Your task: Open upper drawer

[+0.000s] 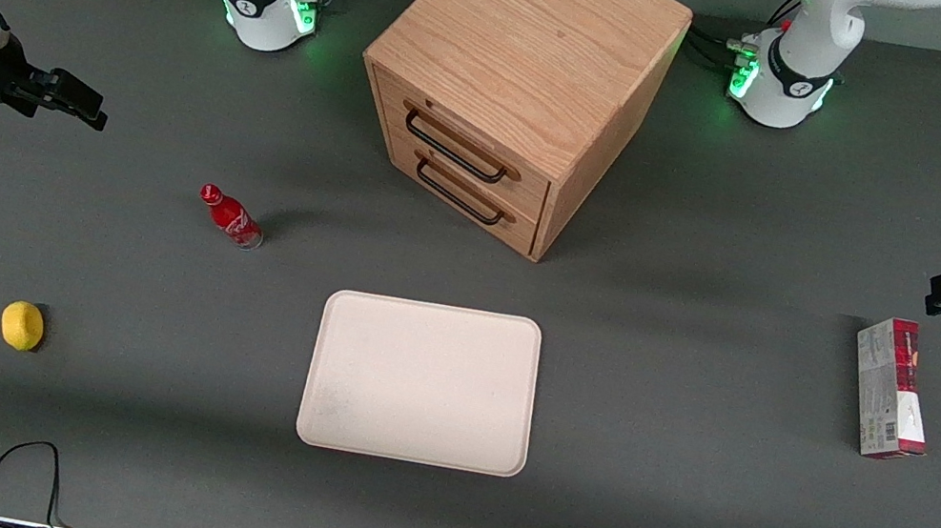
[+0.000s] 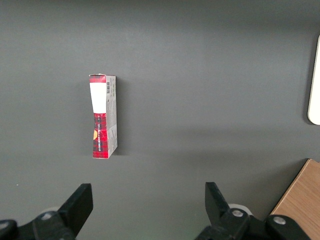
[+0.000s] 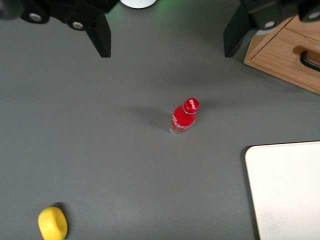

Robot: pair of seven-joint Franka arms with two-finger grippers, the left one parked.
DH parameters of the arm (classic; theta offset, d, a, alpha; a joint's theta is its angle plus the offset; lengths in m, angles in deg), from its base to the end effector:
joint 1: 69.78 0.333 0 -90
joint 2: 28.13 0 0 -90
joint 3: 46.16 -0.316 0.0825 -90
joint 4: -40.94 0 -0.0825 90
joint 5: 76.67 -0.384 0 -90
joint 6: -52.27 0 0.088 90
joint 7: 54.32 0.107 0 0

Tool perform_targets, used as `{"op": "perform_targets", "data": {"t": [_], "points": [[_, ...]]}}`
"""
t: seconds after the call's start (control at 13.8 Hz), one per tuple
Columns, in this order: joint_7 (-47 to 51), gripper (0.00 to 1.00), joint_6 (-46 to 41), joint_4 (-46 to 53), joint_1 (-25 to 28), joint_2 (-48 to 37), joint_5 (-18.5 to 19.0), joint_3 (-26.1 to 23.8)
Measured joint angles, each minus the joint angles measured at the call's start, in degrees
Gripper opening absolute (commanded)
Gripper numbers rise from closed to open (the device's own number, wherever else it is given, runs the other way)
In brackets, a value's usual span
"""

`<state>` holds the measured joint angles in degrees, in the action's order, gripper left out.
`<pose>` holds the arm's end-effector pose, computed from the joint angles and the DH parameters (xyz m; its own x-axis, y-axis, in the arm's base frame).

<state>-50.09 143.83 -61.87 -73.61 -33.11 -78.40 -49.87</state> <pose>0.5223 0.0033 0.5683 0.9908 -0.0775 -0.1109 -0.0798 -0.9967 -0.0162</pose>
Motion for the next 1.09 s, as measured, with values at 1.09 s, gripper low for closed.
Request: {"op": "perform_targets", "data": {"t": [1.09], "points": [[0.03, 1.0, 0.17, 15.7, 1.38, 14.83, -0.88, -25.25]]}}
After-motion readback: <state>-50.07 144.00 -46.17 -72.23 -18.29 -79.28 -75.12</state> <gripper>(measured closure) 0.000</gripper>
